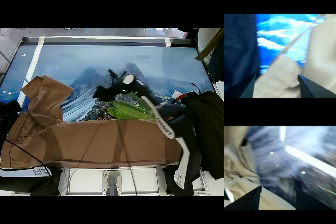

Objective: Fold the clothes and pants, and hang the long-sleeved shirts on hangers.

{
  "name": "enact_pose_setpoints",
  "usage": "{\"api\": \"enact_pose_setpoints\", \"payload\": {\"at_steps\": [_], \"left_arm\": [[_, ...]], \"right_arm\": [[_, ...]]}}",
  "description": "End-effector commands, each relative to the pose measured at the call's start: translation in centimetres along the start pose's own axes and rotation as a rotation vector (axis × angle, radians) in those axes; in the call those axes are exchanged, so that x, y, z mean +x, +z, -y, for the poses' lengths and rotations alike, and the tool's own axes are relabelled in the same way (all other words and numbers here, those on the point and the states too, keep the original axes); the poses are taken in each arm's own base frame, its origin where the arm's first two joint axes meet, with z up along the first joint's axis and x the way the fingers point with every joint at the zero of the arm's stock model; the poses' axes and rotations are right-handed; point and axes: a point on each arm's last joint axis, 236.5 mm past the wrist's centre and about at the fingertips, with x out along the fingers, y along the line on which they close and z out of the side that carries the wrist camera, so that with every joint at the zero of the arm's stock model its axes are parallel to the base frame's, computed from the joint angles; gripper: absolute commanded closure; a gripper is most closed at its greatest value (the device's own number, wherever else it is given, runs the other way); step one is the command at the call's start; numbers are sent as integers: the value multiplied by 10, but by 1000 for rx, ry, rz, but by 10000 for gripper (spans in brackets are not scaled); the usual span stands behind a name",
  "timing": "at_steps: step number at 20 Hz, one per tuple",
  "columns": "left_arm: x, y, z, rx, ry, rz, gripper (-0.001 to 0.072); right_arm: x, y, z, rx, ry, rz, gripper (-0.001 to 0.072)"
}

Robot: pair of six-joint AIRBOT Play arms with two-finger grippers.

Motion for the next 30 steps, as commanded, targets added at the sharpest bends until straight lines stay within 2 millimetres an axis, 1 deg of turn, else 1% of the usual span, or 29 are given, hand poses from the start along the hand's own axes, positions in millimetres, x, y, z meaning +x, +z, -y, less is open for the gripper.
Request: {"api": "enact_pose_setpoints", "payload": {"at_steps": [1,4,7,9,10,11,12,14,16,18,20,21,22,23,24,26,27,28,29,30], "left_arm": [[4,9,72,52,-159,38,171],[11,0,140,244,-186,54,170],[21,-26,214,412,-232,49,169],[29,-46,253,487,-261,44,170],[35,-57,263,518,-256,23,169],[41,-63,264,540,-225,12,167],[46,-64,260,559,-181,9,157],[48,-63,255,584,-134,17,155],[49,-65,254,595,-127,9,156],[55,-70,236,647,-46,-29,156],[61,-67,221,686,40,-34,172],[63,-63,220,677,57,-17,270],[63,-57,222,672,60,11,425],[64,-53,227,674,49,37,637],[63,-49,232,679,38,62,681],[57,-51,249,687,10,71,682],[51,-55,266,697,-17,74,682],[43,-62,289,721,-50,84,682],[35,-72,314,766,-83,97,682],[27,-91,343,856,-126,105,681]], "right_arm": [[50,1,-35,-45,93,-18,260],[52,-4,-35,-53,91,-37,261],[53,-7,-37,-55,95,-44,260],[54,-13,-37,-72,96,-65,260],[54,-16,-37,-73,96,-79,260],[52,-19,-36,-72,97,-96,260],[49,-23,-34,-70,98,-122,260],[44,-35,-31,-71,97,-178,260],[41,-36,-29,-70,95,-192,260],[37,-33,-30,-66,102,-187,260],[28,-31,-37,-78,111,-183,261],[20,-28,-42,-97,117,-176,261],[11,-26,-50,-116,123,-168,261],[-1,-24,-59,-144,132,-160,261],[-15,-21,-69,-184,139,-150,261],[-52,-16,-85,-264,135,-130,261],[-76,-11,-87,-307,108,-111,262],[-102,-4,-85,-339,63,-81,262],[-131,5,-80,-368,4,-44,262],[-161,13,-75,-388,-51,-5,262]]}}
